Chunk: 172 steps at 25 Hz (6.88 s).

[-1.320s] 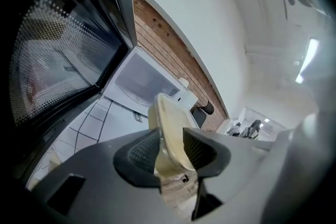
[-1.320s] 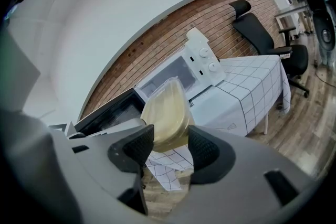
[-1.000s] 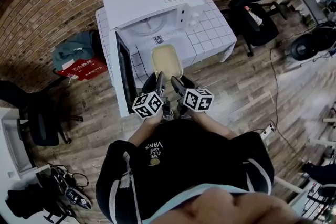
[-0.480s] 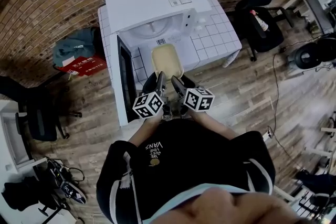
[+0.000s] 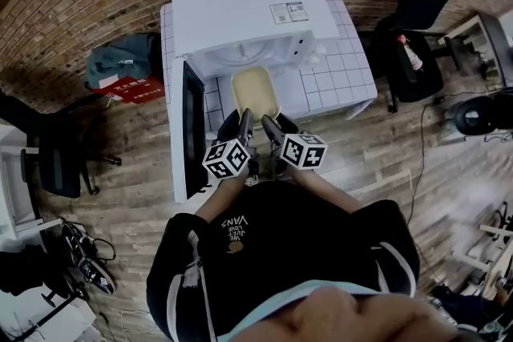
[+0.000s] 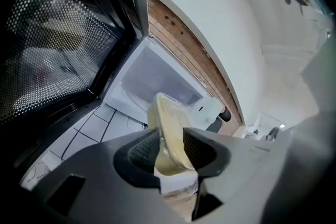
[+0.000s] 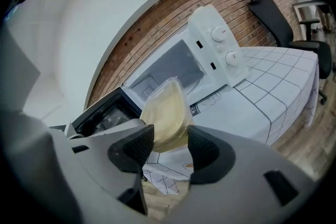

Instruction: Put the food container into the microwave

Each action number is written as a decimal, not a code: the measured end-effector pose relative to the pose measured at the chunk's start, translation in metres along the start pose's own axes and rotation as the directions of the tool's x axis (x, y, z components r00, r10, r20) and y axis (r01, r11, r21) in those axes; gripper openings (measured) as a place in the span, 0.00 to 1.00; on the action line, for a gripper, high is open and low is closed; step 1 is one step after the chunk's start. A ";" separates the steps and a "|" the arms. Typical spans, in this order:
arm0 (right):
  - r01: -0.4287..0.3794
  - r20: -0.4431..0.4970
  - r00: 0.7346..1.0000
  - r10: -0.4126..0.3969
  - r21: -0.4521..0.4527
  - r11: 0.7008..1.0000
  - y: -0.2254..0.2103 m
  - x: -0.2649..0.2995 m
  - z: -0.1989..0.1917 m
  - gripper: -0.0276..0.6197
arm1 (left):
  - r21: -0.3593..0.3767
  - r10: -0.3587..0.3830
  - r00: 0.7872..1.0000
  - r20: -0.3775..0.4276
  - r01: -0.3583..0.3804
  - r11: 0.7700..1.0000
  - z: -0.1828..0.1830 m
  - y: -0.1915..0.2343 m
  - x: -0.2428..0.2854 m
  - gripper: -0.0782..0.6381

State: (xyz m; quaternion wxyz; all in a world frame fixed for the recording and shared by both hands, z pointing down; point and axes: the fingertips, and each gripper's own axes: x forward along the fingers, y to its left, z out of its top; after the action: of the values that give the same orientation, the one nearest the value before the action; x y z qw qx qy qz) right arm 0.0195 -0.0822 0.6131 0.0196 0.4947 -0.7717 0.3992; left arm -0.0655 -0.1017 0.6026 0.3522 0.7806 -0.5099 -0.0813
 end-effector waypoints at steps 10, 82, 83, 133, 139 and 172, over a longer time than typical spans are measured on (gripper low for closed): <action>-0.030 -0.036 0.999 0.030 -0.011 0.999 -0.013 0.033 0.029 0.35 | -0.018 0.039 0.999 0.024 -0.039 0.999 0.017 0.009 0.038 0.31; -0.109 -0.016 0.994 0.109 -0.005 0.994 -0.051 0.104 0.102 0.36 | 0.039 0.065 0.997 0.044 -0.067 0.997 0.052 0.038 0.115 0.44; -0.108 -0.015 0.994 0.108 -0.012 0.994 -0.050 0.103 0.102 0.36 | 0.050 0.062 0.997 0.043 -0.064 0.997 0.052 0.037 0.113 0.44; -0.223 -0.170 0.966 0.194 -0.170 0.960 -0.053 0.132 0.105 0.07 | 0.148 0.155 0.986 0.057 -0.162 0.976 0.035 0.027 0.128 0.13; -0.216 -0.171 0.967 0.186 -0.176 0.960 -0.053 0.137 0.105 0.07 | 0.147 0.159 0.985 0.064 -0.167 0.975 0.040 0.032 0.131 0.13; -0.132 -0.156 0.982 0.109 -0.143 0.981 -0.056 0.168 0.118 0.07 | 0.145 0.126 0.992 0.017 -0.127 0.981 0.063 0.055 0.155 0.13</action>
State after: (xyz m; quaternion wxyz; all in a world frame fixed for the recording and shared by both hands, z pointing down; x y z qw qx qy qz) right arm 0.0207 -0.2933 0.6379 0.0902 0.4131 -0.8250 0.3750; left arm -0.0640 -0.2764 0.6271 0.2967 0.7701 -0.5642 -0.0241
